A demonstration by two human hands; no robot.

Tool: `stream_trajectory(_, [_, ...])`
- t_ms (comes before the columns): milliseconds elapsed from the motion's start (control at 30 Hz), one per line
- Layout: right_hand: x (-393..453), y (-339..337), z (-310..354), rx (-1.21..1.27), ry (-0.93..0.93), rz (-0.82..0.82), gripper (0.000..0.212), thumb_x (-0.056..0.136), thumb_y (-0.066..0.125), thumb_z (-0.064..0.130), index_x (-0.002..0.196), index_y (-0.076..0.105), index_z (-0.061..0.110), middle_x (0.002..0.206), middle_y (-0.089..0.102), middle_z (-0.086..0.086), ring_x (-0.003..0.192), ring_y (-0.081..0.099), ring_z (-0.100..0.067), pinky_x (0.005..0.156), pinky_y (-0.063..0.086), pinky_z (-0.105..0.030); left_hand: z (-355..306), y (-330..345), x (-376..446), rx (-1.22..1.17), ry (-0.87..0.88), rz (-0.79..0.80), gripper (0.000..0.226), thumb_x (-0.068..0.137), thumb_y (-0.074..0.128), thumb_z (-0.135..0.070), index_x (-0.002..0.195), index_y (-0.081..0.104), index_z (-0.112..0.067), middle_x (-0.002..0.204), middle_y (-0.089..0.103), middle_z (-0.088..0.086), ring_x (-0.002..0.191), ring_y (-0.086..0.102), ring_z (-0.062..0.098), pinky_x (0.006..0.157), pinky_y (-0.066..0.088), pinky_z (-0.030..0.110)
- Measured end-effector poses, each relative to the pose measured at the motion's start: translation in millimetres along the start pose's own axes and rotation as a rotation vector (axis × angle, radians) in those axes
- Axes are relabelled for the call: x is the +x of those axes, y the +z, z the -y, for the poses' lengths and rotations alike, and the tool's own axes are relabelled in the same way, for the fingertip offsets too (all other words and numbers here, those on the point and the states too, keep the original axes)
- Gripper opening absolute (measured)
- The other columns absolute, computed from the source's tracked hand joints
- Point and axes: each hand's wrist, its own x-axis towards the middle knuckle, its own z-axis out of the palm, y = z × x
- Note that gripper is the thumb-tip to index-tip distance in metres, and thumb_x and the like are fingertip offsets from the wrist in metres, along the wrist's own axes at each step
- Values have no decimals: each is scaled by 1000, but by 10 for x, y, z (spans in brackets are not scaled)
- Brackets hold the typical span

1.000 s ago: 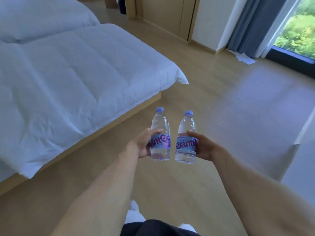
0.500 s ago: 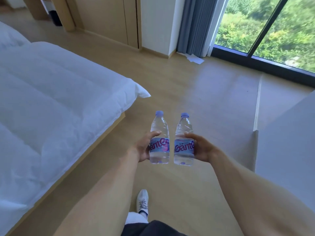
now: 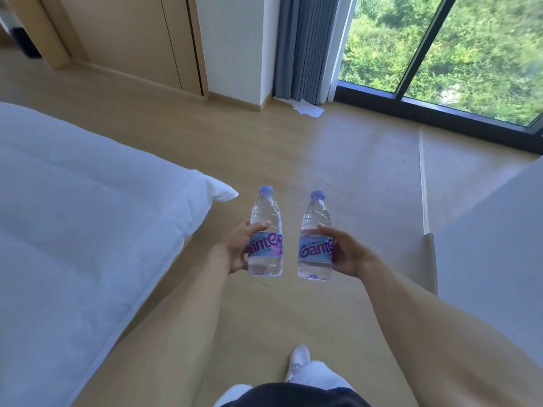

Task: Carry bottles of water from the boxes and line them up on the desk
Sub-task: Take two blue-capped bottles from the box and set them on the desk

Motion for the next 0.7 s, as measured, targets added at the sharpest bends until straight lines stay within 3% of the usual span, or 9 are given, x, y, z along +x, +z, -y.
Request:
stream_trajectory(300, [1137, -359, 922, -8, 33, 17, 48, 76, 69, 31, 116, 64, 6, 101, 73, -18, 86, 73, -30, 71, 60, -39, -789, 161, 1131, 26, 13, -79, 59, 86, 76, -34, 135, 48, -15, 117, 67, 14, 103, 69, 34, 85, 55, 63])
stream_trajectory(467, [1822, -610, 1683, -45, 84, 31, 55, 75, 70, 35, 121, 64, 6, 108, 70, -19, 94, 69, -32, 84, 56, -43, -1440, 329, 1857, 33, 4, -107, 60, 85, 75, -39, 134, 52, -12, 110, 67, 12, 95, 68, 33, 82, 55, 60])
stream_trajectory(533, [2026, -709, 2009, -46, 89, 48, 54, 75, 71, 35, 119, 64, 5, 108, 69, -19, 93, 69, -31, 81, 57, -42, -1691, 400, 2118, 33, 6, -115, 56, 85, 76, -39, 130, 55, -15, 108, 68, 10, 94, 68, 33, 83, 55, 62])
stream_trajectory(633, [2336, -811, 2477, -37, 91, 65, 54, 77, 69, 34, 122, 61, 4, 107, 68, -18, 91, 69, -31, 75, 59, -40, -2025, 481, 2479, 11, 21, -131, 39, 83, 76, -40, 117, 65, -25, 92, 74, -1, 79, 73, 19, 79, 58, 56])
stream_trajectory(700, [2519, -826, 2717, -30, 104, 70, 56, 79, 68, 34, 125, 59, 4, 107, 67, -18, 92, 68, -32, 79, 57, -42, -2195, 510, 2654, -15, 15, -161, 32, 83, 76, -41, 111, 66, -29, 78, 75, -8, 67, 72, 11, 73, 60, 48])
